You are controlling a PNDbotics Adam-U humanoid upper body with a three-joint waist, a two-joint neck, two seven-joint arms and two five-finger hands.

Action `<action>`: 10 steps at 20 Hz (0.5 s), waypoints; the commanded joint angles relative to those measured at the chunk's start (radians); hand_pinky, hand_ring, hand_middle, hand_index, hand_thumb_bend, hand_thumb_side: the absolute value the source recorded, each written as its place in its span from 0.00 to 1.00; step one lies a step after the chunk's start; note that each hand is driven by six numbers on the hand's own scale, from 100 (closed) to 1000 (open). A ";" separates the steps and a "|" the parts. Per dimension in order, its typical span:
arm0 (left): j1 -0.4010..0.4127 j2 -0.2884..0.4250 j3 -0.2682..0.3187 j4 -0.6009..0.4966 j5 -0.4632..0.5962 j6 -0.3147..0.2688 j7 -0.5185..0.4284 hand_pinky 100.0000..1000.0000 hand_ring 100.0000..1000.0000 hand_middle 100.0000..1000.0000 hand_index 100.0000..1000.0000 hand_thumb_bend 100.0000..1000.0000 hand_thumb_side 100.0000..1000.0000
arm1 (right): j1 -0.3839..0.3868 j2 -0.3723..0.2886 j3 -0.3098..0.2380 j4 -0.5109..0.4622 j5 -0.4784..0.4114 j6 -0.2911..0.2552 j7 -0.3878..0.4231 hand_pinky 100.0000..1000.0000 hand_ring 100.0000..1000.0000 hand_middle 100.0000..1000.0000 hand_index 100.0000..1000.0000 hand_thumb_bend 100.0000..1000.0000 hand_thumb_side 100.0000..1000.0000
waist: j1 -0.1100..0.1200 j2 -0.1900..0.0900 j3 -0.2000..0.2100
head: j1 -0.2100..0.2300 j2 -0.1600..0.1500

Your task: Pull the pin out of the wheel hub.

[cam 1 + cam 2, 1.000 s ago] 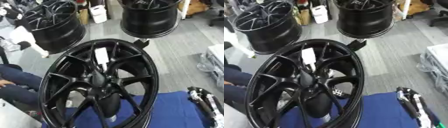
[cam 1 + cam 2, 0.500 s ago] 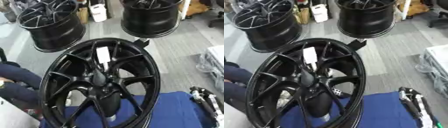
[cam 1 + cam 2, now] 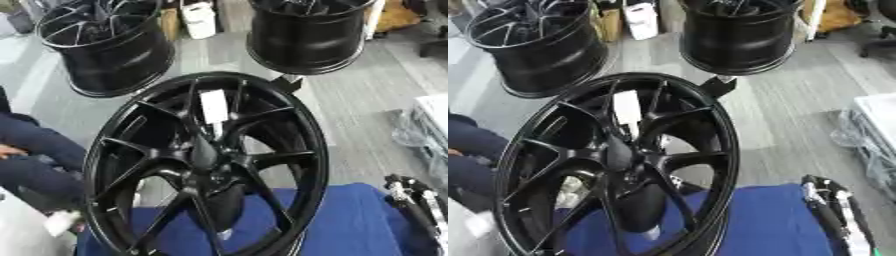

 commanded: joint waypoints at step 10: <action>0.167 -0.366 0.304 -0.375 0.369 0.234 -0.054 0.68 0.61 0.64 0.78 0.21 0.78 | -0.019 0.011 -0.017 -0.043 -0.007 0.004 -0.005 0.56 0.52 0.56 0.68 0.00 0.78 | -0.033 0.022 0.025 | 0.024 0.026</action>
